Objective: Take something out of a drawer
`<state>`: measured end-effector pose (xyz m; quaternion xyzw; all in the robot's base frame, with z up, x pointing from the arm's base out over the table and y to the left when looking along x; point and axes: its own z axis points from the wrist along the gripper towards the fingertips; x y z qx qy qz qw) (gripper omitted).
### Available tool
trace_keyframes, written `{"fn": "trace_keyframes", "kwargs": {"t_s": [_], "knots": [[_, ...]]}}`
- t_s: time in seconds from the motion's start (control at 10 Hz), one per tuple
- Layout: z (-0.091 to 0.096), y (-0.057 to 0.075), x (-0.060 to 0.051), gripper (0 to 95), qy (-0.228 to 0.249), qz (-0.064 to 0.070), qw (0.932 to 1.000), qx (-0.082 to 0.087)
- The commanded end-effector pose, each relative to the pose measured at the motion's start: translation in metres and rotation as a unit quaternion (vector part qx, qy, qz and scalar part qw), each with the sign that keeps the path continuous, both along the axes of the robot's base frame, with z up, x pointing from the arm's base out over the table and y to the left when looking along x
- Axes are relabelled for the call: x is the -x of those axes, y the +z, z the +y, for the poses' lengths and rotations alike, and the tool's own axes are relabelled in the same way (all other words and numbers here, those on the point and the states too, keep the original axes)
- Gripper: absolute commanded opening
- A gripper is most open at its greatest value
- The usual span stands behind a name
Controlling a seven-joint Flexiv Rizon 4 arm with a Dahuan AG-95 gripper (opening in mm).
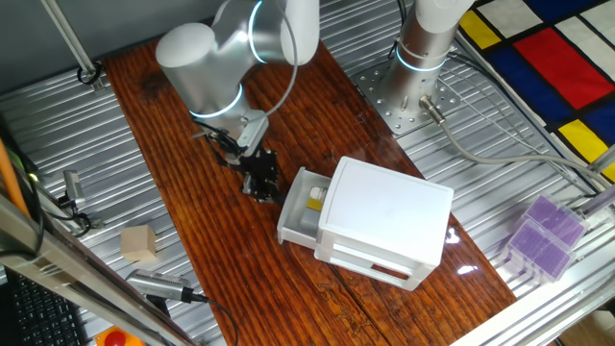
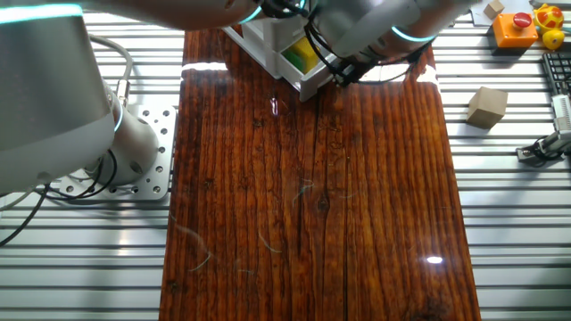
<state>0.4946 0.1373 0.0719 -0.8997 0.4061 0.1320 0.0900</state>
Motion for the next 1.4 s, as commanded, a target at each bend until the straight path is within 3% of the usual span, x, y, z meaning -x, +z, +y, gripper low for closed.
{"fn": "trace_keyframes", "kwargs": {"t_s": [0.1,1.4], "knots": [[-0.003,0.003,-0.001,0.0,0.002,0.002,1.0000,-0.001],[-0.018,0.000,-0.009,0.0,0.003,0.000,1.0000,0.002]]}}
